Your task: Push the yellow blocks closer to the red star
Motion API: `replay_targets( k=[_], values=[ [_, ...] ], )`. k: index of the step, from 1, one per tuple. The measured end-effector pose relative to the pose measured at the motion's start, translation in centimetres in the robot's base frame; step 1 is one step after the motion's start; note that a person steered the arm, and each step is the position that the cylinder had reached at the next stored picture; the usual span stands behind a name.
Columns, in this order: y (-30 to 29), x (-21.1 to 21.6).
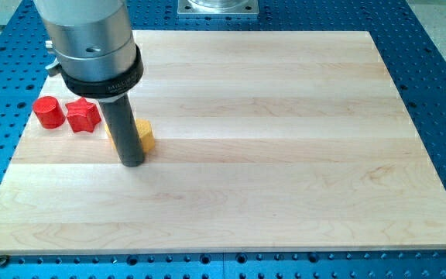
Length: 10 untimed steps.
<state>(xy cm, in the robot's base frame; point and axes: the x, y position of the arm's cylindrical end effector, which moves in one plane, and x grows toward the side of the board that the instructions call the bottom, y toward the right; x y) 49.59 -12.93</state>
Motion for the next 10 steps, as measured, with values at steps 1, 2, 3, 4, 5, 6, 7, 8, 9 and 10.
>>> replay_targets(
  k=[1,2,3,4,5,6,7,8,9,10],
  values=[
    [0.3,2.5],
    [-3.3,0.3],
    [-3.7,-1.5],
    [-3.7,-2.2],
    [-4.1,1.6],
    [2.5,3.3],
    [4.4,0.7],
    [4.2,-1.2],
    [2.9,-1.3],
    [1.2,-1.3]
  ],
)
